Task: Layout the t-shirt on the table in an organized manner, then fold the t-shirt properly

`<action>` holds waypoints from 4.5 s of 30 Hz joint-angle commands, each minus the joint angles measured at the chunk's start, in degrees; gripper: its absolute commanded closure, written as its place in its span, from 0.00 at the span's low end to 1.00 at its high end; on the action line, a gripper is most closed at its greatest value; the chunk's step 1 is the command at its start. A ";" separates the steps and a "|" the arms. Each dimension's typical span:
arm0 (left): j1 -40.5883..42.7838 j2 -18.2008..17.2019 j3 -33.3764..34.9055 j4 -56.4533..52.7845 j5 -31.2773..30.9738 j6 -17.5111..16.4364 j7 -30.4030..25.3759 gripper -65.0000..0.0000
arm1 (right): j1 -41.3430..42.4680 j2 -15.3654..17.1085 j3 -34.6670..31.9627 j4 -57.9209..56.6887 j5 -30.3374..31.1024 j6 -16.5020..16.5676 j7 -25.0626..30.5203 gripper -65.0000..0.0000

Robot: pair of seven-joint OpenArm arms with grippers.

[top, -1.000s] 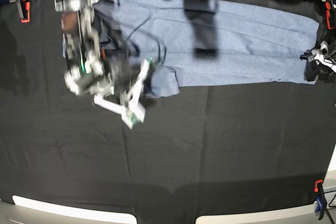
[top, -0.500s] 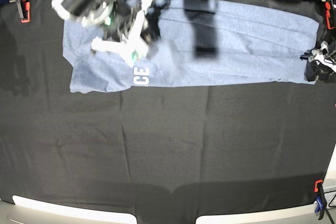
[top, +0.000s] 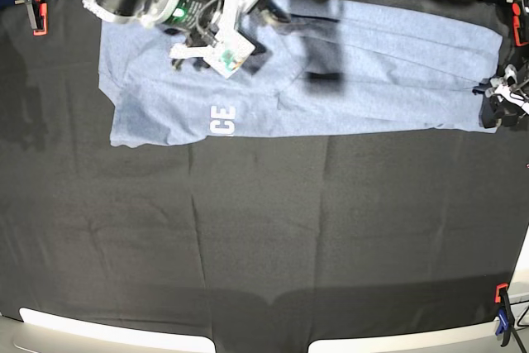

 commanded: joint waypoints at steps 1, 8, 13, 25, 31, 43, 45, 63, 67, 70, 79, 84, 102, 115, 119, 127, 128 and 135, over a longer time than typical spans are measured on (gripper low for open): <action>-0.59 -1.38 -0.37 1.01 -0.90 -0.22 -1.36 0.53 | 0.48 0.04 0.07 1.09 0.85 0.37 1.20 0.53; -0.37 -2.08 -3.19 0.98 -0.50 0.00 0.07 0.53 | 3.13 0.04 3.37 1.09 -1.97 0.33 1.42 0.53; 2.54 -2.05 -4.22 0.98 -0.57 0.00 0.92 0.53 | 4.09 0.04 8.09 1.09 -1.86 0.33 2.21 0.53; 5.42 -2.05 -4.20 -0.66 -20.35 -2.88 15.37 0.53 | 4.04 0.04 10.80 1.07 -1.53 0.33 2.23 0.53; 5.22 -2.05 -4.20 -6.47 -20.65 -2.88 10.54 0.53 | 4.04 0.04 10.80 1.07 -1.53 0.33 2.21 0.53; 5.09 0.68 -4.07 -8.98 -31.01 -2.88 19.41 0.53 | 4.04 0.04 10.80 1.07 -1.53 0.33 2.32 0.53; 5.09 1.73 -4.07 -8.98 -31.82 -2.88 20.06 0.54 | 4.04 0.04 10.80 1.07 -1.51 0.33 2.36 0.53; 5.07 1.53 -5.62 -8.98 -19.21 -2.88 -1.27 1.00 | 4.07 0.20 11.37 1.07 -3.72 0.35 3.69 0.53; 5.05 1.57 -9.38 -8.94 -18.45 -2.88 -2.69 1.00 | 4.07 0.20 14.27 1.07 -3.69 0.35 4.85 0.53; 5.09 1.57 -12.07 -8.74 -18.91 -2.88 -1.16 1.00 | 4.07 0.20 17.46 1.07 -3.67 0.35 6.25 0.53; 5.27 1.64 -13.42 -4.90 -22.08 -2.88 5.29 1.00 | 4.02 0.20 22.03 1.07 -3.41 0.33 5.88 0.53; 5.22 1.95 -13.42 -4.90 -19.34 -2.88 5.35 0.92 | 4.02 0.15 22.03 1.07 -1.05 0.33 4.39 0.53; 3.78 1.95 -7.37 -4.90 -7.43 0.00 -6.40 0.74 | 4.02 0.17 22.03 1.07 -0.20 0.33 3.65 0.53; 3.80 2.49 -7.37 -4.90 1.33 3.93 -6.95 0.74 | 4.02 0.17 22.03 1.07 0.02 0.33 3.37 0.53; 3.80 4.13 -7.37 -4.90 -5.27 0.44 -3.30 0.74 | 4.04 0.17 22.03 1.07 0.52 0.33 3.34 0.53; 3.80 6.40 -7.37 -4.90 -14.93 -2.88 2.49 0.75 | 4.02 0.17 22.03 1.07 1.73 0.35 3.19 0.53; 3.80 6.54 -7.37 -4.90 -15.63 -2.88 2.47 0.77 | 4.02 0.17 22.03 1.07 1.73 0.35 3.15 0.53; 3.82 6.49 -7.37 -4.90 -15.89 -2.88 -2.80 1.00 | 4.02 0.17 22.03 1.07 1.73 0.35 2.86 0.53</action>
